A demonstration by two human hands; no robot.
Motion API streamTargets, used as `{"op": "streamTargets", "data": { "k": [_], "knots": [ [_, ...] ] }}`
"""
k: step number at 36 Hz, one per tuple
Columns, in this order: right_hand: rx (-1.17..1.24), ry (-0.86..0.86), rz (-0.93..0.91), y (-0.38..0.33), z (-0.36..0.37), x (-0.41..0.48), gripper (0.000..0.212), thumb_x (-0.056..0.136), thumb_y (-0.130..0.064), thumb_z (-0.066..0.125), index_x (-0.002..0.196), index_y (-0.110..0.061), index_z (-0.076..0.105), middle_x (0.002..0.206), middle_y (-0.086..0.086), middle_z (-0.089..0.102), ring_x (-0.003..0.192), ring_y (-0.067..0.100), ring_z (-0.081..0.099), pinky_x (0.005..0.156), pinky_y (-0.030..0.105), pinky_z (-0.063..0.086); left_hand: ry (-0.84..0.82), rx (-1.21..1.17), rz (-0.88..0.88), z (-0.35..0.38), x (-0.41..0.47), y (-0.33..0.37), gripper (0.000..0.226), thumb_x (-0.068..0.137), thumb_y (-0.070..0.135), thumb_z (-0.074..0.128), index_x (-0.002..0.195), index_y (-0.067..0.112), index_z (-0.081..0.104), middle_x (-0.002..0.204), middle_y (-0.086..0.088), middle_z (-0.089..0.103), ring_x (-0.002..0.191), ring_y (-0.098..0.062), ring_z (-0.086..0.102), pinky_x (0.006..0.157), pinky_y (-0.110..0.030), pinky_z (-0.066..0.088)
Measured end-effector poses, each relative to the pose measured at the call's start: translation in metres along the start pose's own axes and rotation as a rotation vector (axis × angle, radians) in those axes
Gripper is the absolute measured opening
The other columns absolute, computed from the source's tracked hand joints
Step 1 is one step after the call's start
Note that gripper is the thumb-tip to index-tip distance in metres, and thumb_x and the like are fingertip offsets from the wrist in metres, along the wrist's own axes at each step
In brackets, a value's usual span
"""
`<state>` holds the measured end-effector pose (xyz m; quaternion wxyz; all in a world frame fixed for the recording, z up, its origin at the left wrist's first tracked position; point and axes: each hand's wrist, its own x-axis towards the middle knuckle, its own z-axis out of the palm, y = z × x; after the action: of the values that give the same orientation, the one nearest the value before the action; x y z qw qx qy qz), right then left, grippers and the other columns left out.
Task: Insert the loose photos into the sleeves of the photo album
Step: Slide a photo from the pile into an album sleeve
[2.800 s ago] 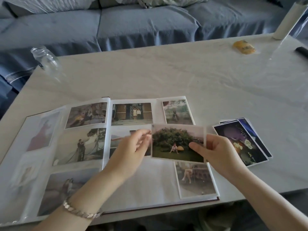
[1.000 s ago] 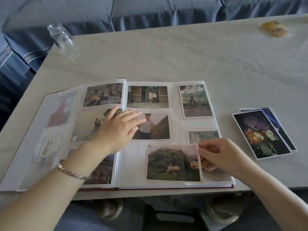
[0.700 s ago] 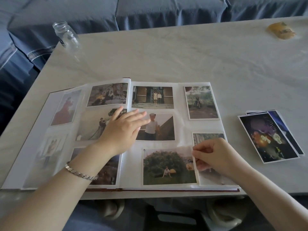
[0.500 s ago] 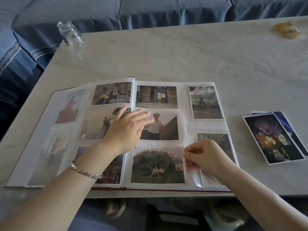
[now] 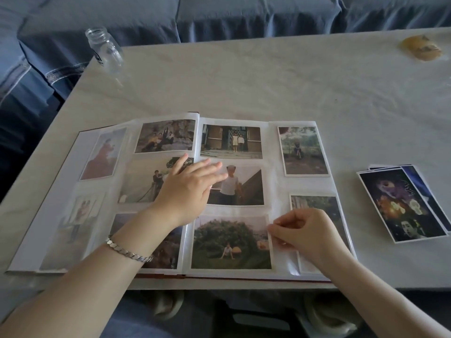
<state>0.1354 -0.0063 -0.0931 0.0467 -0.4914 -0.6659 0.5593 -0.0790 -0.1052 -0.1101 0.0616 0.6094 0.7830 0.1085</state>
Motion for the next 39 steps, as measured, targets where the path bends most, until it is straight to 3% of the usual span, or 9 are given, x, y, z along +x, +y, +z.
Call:
{"op": "streamTargets", "data": {
  "k": [8, 15, 19, 22, 25, 28, 32, 35, 39],
  "knots": [
    [0.002, -0.015, -0.047, 0.005, -0.001, 0.0, 0.007, 0.078, -0.01, 0.073, 0.072, -0.012, 0.069, 0.064, -0.001, 0.07, 0.057, 0.014, 0.067, 0.062, 0.028, 0.058, 0.007, -0.01, -0.002, -0.001, 0.0, 0.0, 0.041, 0.099, 0.015, 0.036, 0.136, 0.032, 0.047, 0.149, 0.01, 0.033, 0.143, -0.01, 0.021, 0.112, -0.031, -0.015],
    [0.001, -0.093, -0.087, 0.003, -0.001, 0.0, 0.007, 0.083, -0.007, 0.066, 0.077, -0.006, 0.063, 0.064, -0.001, 0.071, 0.057, 0.013, 0.068, 0.054, 0.02, 0.054, 0.014, -0.009, -0.009, 0.0, 0.0, 0.001, 0.04, 0.099, 0.016, 0.039, 0.135, 0.031, 0.048, 0.149, 0.008, 0.034, 0.142, -0.011, 0.022, 0.112, -0.031, -0.014],
    [0.097, -0.136, -0.016, -0.001, -0.001, 0.001, 0.007, 0.084, -0.003, 0.063, 0.078, -0.002, 0.059, 0.063, 0.003, 0.071, 0.055, 0.016, 0.068, 0.051, 0.02, 0.054, -0.001, 0.003, -0.012, 0.0, 0.0, 0.001, 0.04, 0.1, 0.017, 0.035, 0.135, 0.03, 0.049, 0.149, 0.008, 0.035, 0.142, -0.012, 0.022, 0.113, -0.032, -0.013],
    [0.056, -0.147, 0.024, -0.004, -0.003, 0.001, 0.006, 0.084, -0.006, 0.065, 0.081, -0.004, 0.06, 0.064, 0.004, 0.071, 0.055, 0.016, 0.068, 0.057, 0.026, 0.057, 0.012, -0.001, -0.006, 0.0, 0.0, 0.0, 0.044, 0.095, 0.023, 0.029, 0.13, 0.028, 0.054, 0.145, 0.004, 0.042, 0.14, -0.016, 0.03, 0.114, -0.037, -0.006],
    [-0.17, -0.054, -0.041, -0.002, -0.004, 0.0, 0.008, 0.083, -0.016, 0.069, 0.079, -0.013, 0.063, 0.062, 0.0, 0.07, 0.054, 0.013, 0.067, 0.059, 0.026, 0.057, -0.002, 0.005, -0.01, -0.001, 0.001, 0.001, 0.039, 0.098, 0.018, 0.036, 0.131, 0.028, 0.054, 0.145, 0.005, 0.041, 0.14, -0.016, 0.029, 0.114, -0.037, -0.006],
    [-0.349, 0.157, -0.159, 0.001, -0.014, 0.002, 0.004, 0.083, -0.022, 0.067, 0.086, -0.023, 0.064, 0.069, -0.006, 0.066, 0.058, 0.012, 0.063, 0.057, 0.028, 0.055, -0.001, 0.008, -0.01, -0.001, 0.001, 0.003, 0.039, 0.097, 0.013, 0.042, 0.132, 0.028, 0.053, 0.146, 0.005, 0.04, 0.14, -0.015, 0.028, 0.114, -0.036, -0.008],
    [-0.414, 0.383, -0.217, 0.007, -0.042, 0.015, 0.039, 0.084, -0.021, 0.066, 0.121, -0.018, 0.057, 0.104, -0.002, 0.057, 0.086, 0.014, 0.057, 0.078, 0.031, 0.048, 0.016, 0.027, -0.027, -0.001, 0.002, 0.007, 0.038, 0.094, 0.008, 0.049, 0.127, 0.024, 0.058, 0.142, 0.001, 0.047, 0.137, -0.02, 0.035, 0.114, -0.041, -0.003],
    [-0.438, 0.397, -0.096, 0.009, -0.06, 0.027, 0.051, 0.086, -0.028, 0.062, 0.132, -0.01, 0.049, 0.12, 0.009, 0.053, 0.101, 0.021, 0.052, 0.085, 0.028, 0.038, 0.006, 0.036, -0.088, -0.001, 0.005, 0.02, 0.036, 0.095, 0.011, 0.045, 0.128, 0.021, 0.057, 0.144, 0.002, 0.044, 0.139, -0.018, 0.031, 0.114, -0.038, -0.006],
    [-0.253, 0.295, 0.031, 0.009, -0.068, 0.037, 0.041, 0.088, -0.026, 0.061, 0.124, -0.006, 0.059, 0.105, 0.007, 0.063, 0.093, 0.02, 0.054, 0.082, 0.026, 0.037, -0.015, -0.111, -0.164, -0.001, 0.013, 0.048, 0.033, 0.098, 0.018, 0.041, 0.128, 0.019, 0.055, 0.143, 0.005, 0.043, 0.134, -0.01, 0.032, 0.113, -0.022, 0.009]
  ]
}}
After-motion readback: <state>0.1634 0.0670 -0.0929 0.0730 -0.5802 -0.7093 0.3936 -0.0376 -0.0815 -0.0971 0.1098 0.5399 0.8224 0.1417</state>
